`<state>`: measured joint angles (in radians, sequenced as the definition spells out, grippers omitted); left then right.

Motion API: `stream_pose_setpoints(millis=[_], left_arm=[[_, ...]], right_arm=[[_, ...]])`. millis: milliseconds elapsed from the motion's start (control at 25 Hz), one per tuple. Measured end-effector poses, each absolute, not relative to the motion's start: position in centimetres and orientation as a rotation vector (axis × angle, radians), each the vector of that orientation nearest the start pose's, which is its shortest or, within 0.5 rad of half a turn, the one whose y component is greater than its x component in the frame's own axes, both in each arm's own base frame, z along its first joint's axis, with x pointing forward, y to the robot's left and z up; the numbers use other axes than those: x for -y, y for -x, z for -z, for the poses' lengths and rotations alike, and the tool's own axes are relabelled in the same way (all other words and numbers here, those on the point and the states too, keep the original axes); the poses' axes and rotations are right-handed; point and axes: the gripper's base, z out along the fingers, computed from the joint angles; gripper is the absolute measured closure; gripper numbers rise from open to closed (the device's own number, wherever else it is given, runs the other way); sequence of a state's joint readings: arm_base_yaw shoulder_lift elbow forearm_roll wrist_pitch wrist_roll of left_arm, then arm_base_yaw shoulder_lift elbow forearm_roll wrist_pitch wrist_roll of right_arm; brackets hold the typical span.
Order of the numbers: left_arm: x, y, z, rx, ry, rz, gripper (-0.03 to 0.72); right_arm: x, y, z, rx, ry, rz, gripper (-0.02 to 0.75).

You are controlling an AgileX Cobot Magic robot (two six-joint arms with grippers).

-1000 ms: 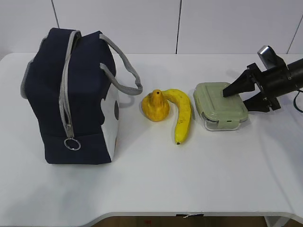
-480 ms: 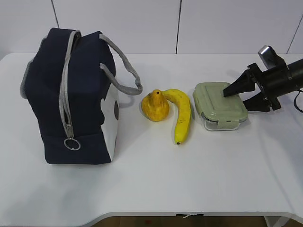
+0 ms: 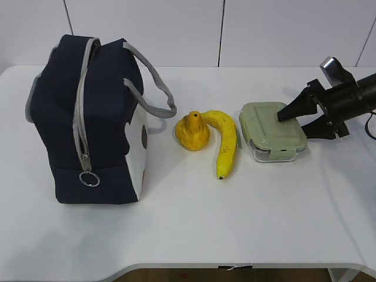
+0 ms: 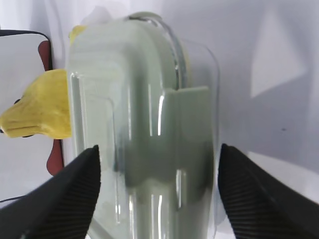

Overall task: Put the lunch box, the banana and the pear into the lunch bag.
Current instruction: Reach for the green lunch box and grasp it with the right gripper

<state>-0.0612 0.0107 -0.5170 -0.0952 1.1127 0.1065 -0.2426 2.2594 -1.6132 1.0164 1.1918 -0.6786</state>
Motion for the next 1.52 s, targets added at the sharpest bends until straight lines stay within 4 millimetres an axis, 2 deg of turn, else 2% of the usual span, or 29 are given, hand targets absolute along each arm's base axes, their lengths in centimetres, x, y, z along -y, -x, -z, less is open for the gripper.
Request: stream_pose_setpoints(millis=[920, 1240, 1520], left_arm=[[0.73, 0.81, -27.82, -2.079, -0.181, 0.088, 0.243], [0.73, 0.81, -27.82, -2.079, -0.181, 0.088, 0.253], [0.73, 0.81, -27.82, -2.079, -0.181, 0.088, 0.254]], right_arm=[[3.63, -44.18, -14.53, -2.634, -0.054, -1.216, 0.160], [3.63, -44.18, -14.53, -2.634, -0.054, -1.216, 0.237], [3.63, -44.18, -14.53, -2.634, -0.054, -1.216, 0.252]])
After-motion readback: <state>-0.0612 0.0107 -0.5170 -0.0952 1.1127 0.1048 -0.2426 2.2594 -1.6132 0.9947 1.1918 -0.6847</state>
